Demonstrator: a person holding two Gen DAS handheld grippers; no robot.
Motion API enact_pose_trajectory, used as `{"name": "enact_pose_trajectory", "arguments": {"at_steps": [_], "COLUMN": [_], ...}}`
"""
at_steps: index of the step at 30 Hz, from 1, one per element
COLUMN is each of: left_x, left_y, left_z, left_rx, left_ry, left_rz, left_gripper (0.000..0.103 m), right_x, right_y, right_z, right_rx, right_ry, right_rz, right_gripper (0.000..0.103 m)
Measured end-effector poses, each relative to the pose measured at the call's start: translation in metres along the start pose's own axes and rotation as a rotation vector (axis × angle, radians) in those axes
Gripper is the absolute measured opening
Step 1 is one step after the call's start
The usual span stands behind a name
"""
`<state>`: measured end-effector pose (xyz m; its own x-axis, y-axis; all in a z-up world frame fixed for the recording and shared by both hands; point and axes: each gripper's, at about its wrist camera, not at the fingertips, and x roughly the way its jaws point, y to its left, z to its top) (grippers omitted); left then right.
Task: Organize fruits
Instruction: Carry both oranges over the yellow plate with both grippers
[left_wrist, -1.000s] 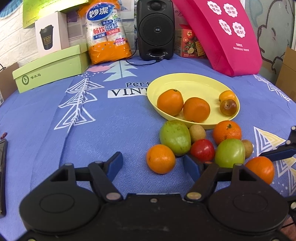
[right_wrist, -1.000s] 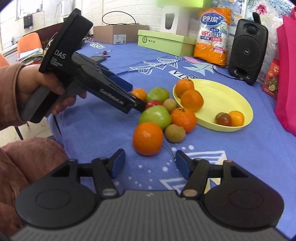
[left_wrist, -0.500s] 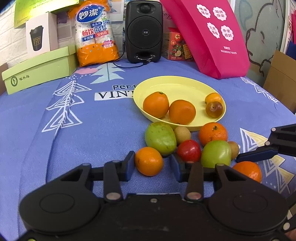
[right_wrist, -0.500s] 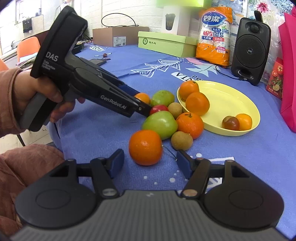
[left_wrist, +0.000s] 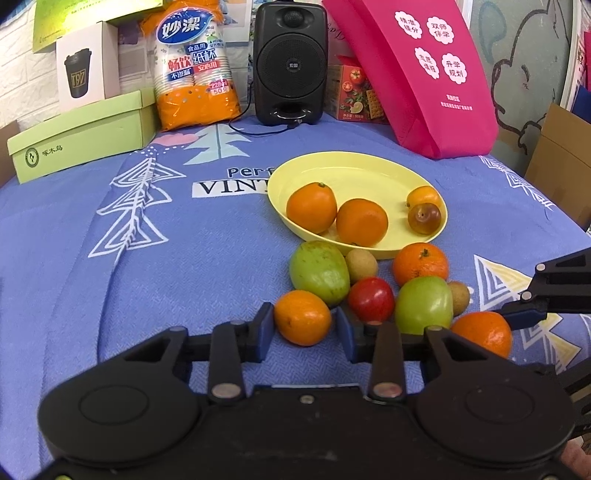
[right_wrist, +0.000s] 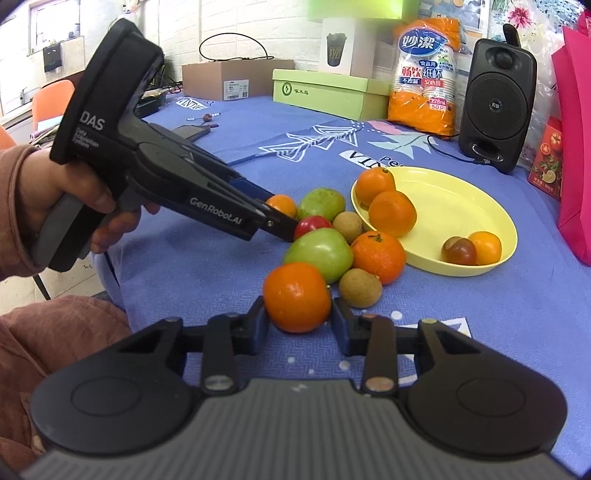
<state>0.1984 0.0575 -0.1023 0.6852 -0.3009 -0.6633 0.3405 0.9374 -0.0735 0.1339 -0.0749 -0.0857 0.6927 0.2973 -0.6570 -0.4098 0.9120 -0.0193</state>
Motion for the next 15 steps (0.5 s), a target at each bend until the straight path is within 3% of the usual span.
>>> {"name": "enact_pose_trajectory", "arguments": {"at_steps": [15], "left_x": [-0.012], "left_y": [-0.004], "left_z": [-0.003], "left_rx": [0.004], "left_ry": [-0.016], "left_rz": [-0.009], "left_gripper": [0.033], "right_x": [-0.012], "right_y": [0.005], "right_z": [-0.005], "right_rx": [-0.003], "right_ry": [0.001], "right_rz": [-0.001], "right_gripper": [0.036]}}
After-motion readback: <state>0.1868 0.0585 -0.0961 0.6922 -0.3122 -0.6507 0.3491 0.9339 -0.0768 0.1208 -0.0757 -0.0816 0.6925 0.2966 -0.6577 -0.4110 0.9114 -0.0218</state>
